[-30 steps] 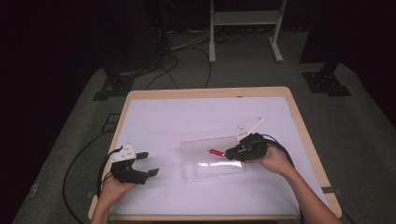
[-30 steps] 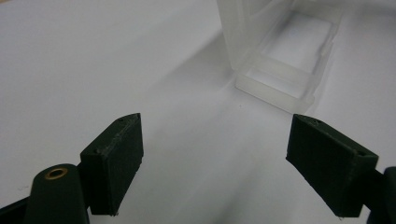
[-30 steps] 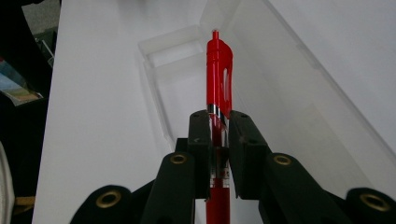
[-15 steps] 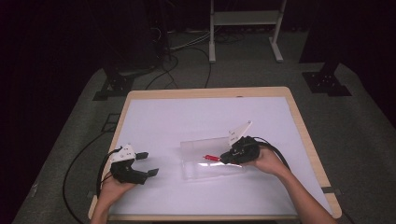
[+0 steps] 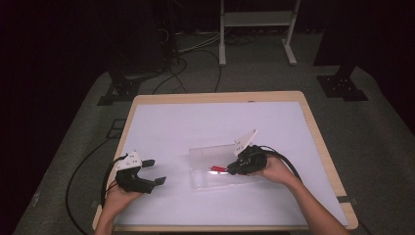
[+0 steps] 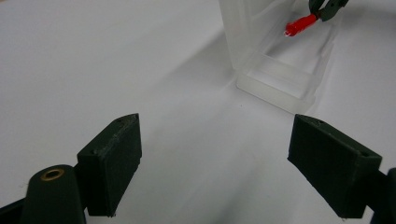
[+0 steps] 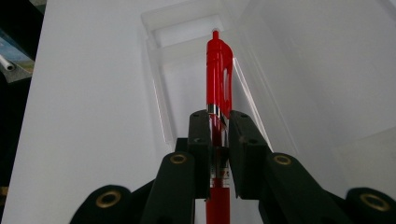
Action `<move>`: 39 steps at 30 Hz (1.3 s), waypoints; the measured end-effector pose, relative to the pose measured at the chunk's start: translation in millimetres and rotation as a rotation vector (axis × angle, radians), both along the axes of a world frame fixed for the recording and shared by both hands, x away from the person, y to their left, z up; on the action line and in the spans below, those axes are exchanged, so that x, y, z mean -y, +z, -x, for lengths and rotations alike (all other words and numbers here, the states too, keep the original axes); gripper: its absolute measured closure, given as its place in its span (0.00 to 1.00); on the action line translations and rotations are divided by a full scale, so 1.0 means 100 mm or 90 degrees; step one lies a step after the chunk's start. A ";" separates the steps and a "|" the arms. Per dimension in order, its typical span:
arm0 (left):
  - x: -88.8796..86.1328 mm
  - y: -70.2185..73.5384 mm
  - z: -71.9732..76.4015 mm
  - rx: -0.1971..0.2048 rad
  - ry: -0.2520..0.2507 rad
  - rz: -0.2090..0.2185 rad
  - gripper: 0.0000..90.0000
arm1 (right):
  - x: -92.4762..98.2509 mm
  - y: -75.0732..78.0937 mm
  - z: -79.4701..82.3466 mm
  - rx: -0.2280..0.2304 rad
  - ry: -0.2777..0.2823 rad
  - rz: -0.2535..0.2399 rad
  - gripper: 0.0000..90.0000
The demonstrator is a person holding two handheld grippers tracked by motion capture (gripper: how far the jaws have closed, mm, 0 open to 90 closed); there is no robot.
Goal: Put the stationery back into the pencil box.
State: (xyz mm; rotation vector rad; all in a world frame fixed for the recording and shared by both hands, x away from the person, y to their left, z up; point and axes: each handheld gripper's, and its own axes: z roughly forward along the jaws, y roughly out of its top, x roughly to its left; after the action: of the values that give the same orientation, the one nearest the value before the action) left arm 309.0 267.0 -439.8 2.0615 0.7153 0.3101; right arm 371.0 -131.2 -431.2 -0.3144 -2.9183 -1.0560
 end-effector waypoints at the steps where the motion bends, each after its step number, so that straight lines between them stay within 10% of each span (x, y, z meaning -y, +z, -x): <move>1: 0.00 0.00 0.00 0.000 0.000 0.000 0.19 | 0.00 -0.01 0.00 -0.001 0.002 0.002 0.88; 39: -0.01 -0.02 -0.01 -0.007 0.002 0.008 0.18 | -0.10 -0.21 -0.03 -0.023 0.012 0.028 0.87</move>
State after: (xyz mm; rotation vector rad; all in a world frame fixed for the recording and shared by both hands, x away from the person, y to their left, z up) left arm 310.2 267.8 -441.8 2.0523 0.7265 0.2954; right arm 374.2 -121.0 -451.7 -0.3024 -2.9100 -0.9738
